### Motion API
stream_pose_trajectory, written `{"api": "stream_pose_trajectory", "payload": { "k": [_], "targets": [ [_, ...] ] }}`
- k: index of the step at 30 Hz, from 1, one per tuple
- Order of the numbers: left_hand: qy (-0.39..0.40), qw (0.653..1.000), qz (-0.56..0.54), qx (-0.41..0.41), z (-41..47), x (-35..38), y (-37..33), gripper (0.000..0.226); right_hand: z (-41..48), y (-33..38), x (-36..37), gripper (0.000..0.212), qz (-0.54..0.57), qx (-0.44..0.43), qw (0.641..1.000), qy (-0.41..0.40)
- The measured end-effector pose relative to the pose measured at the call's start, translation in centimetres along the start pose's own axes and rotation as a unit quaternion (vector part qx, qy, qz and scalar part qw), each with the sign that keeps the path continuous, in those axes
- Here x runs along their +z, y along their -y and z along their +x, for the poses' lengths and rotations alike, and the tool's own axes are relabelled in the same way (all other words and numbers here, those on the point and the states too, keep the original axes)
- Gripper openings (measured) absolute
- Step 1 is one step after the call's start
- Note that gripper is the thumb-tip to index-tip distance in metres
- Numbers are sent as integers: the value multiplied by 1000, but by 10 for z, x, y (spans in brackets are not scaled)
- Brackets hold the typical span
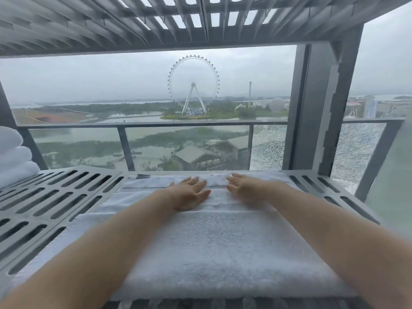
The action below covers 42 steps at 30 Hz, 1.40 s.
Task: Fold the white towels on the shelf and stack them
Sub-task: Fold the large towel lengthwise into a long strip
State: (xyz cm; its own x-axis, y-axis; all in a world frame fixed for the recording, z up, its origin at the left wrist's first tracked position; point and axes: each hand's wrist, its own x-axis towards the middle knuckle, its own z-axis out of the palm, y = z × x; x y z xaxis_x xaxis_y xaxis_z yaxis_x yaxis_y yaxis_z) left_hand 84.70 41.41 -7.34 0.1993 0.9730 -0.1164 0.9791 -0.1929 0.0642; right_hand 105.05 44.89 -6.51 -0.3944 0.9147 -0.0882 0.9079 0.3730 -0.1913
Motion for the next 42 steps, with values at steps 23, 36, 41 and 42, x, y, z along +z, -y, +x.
{"api": "stream_pose_trajectory", "payload": {
  "k": [23, 36, 41, 42],
  "targets": [
    [-126, 990, -43, -38, 56, 0, 14, 37, 43, -16, 1, 51, 2, -11, 995, -102],
    [-153, 987, -3, -39, 57, 3, 19, 45, 36, -10, -4, 20, -39, -53, 977, -204],
    [-224, 975, -10, -4, 57, 3, 23, 42, 30, -7, -5, 21, -74, -95, 955, -270],
    [-243, 970, 0, -1, 56, 2, 22, 44, 30, -7, -6, 21, -82, -101, 953, -273]
  ]
}}
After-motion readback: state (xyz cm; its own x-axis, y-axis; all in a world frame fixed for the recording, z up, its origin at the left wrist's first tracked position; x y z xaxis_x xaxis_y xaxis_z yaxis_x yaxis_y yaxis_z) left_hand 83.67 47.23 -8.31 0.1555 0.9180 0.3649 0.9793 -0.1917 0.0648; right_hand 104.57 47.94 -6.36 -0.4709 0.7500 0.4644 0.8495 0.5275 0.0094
